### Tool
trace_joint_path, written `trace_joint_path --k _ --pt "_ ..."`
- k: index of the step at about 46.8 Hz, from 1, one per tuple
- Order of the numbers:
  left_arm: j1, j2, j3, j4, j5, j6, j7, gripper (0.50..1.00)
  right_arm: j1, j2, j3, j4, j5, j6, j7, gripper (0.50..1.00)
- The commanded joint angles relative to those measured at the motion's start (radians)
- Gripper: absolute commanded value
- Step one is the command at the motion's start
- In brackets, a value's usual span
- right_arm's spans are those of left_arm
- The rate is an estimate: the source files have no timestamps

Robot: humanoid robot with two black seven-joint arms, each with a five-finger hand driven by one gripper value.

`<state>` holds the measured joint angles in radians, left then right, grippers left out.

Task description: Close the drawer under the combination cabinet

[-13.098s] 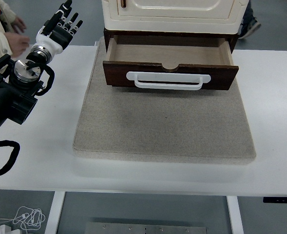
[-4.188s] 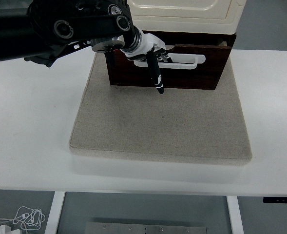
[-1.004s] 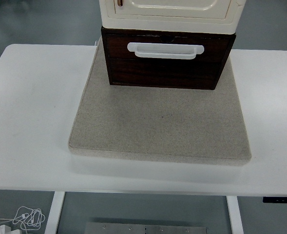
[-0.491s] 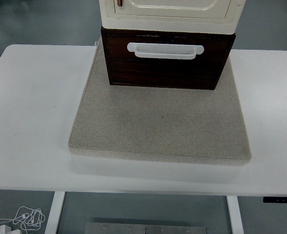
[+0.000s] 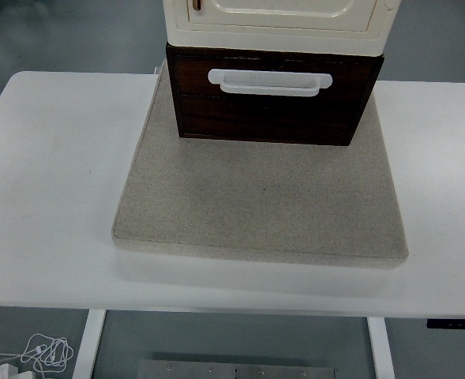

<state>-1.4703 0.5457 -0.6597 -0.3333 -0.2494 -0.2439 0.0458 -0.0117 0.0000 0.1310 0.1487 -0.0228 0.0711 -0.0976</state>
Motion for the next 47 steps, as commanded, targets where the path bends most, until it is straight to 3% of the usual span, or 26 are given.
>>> trace_joint_path --k 1,8,19,42,47 --pt "0.051 -0.068 -0.018 0.04 -0.001 0.0 0.003 1.0 0.001 0.0 -0.001 0.0 -0.003 -0.002 -0.001 0.928" --pt "0.107 -0.177 -0.046 0.122 -0.005 0.0 0.003 1.0 0.001 0.0 0.001 0.0 -0.002 -0.001 0.001 0.928" --pt "0.199 -0.277 -0.178 0.131 -0.03 -0.002 0.002 1.0 0.001 0.0 0.001 0.0 -0.002 -0.001 -0.001 0.928" --pt "0.318 -0.316 -0.212 0.132 -0.185 -0.017 0.002 1.0 -0.002 0.0 0.002 0.0 0.003 0.004 0.002 0.928" --pt "0.32 -0.355 -0.205 0.132 -0.18 -0.02 0.002 1.0 -0.002 0.0 0.002 0.0 0.004 0.004 0.002 0.928"
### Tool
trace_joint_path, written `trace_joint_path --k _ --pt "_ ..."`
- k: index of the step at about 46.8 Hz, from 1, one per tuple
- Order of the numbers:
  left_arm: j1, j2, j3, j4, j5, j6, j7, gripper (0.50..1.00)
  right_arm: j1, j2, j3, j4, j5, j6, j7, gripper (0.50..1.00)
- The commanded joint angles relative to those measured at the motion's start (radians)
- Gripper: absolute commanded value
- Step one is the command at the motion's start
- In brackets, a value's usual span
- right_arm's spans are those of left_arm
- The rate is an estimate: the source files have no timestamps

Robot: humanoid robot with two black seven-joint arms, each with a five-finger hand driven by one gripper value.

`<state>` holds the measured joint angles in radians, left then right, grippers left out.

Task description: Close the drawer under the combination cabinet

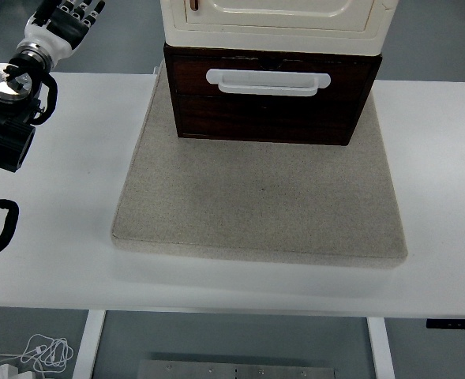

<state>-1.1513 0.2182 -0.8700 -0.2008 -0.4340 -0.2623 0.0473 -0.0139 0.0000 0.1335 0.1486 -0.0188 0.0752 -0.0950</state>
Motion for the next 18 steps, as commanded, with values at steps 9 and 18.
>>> trace_joint_path --k 9,18 --pt "0.001 -0.066 0.008 0.0 0.006 -0.003 -0.004 1.0 0.0 0.0 0.0 0.0 0.0 -0.002 0.0 0.928" --pt "0.001 -0.08 0.009 -0.002 0.008 -0.002 -0.006 1.0 -0.001 0.0 0.0 0.0 0.003 -0.005 -0.002 0.928"
